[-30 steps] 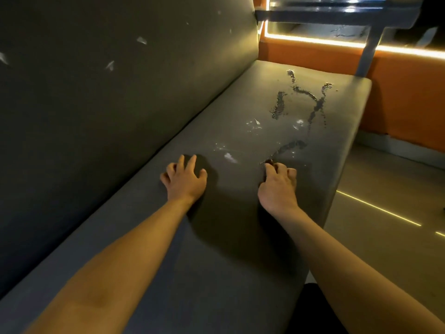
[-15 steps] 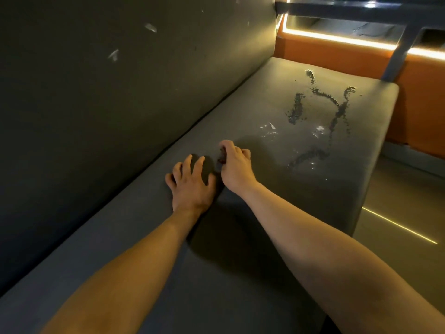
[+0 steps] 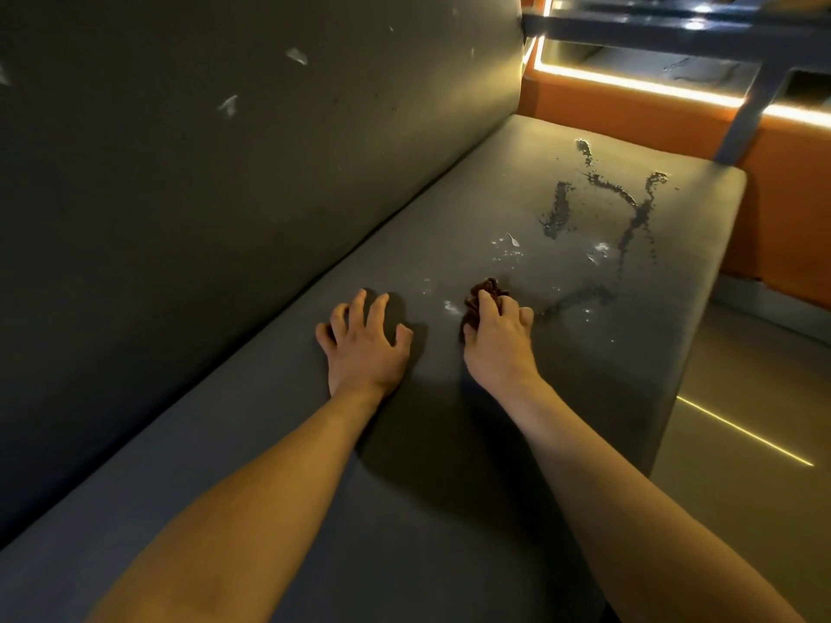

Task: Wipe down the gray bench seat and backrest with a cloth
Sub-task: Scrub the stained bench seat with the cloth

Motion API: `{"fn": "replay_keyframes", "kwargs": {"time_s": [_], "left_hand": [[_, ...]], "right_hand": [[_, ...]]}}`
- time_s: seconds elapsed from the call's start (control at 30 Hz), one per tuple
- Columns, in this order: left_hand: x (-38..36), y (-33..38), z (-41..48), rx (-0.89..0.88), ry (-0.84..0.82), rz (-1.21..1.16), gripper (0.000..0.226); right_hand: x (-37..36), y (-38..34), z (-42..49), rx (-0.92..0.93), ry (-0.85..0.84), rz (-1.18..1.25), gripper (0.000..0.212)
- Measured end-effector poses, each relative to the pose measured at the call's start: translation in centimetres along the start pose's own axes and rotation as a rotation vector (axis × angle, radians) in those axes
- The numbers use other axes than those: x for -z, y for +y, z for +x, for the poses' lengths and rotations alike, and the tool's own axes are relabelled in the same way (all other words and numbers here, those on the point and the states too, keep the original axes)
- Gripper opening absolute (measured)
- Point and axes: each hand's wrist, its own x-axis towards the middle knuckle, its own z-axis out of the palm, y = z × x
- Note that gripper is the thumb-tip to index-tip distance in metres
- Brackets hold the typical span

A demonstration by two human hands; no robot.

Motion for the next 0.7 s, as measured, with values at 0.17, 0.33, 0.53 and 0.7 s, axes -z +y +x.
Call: {"fn": "replay_keyframes", "kwargs": {"time_s": [0.17, 0.33, 0.53, 0.7], "left_hand": [[-0.1, -0.1, 0.1, -0.01, 0.015, 0.029, 0.059], [-0.5, -0.5, -0.1, -0.047, 0.071, 0.024, 0.057], [-0.4, -0.4, 0.1, -0.016, 0.047, -0.004, 0.064], [-0.5, -0.3, 0.1, -0.004, 0.057, -0.013, 0.066]], "right_hand": [[-2.4, -2.8, 1.5, 0.07, 0.091, 0.034, 0.055], [-3.7, -6.4, 4.1, 0.267, -0.101, 0.185, 0.051], [-1.9, -2.9, 5.3, 0.342, 0.035, -0.009, 0.053], [-0.2, 0.8, 6.1, 0.004, 0.201, -0.041, 0.051]]}}
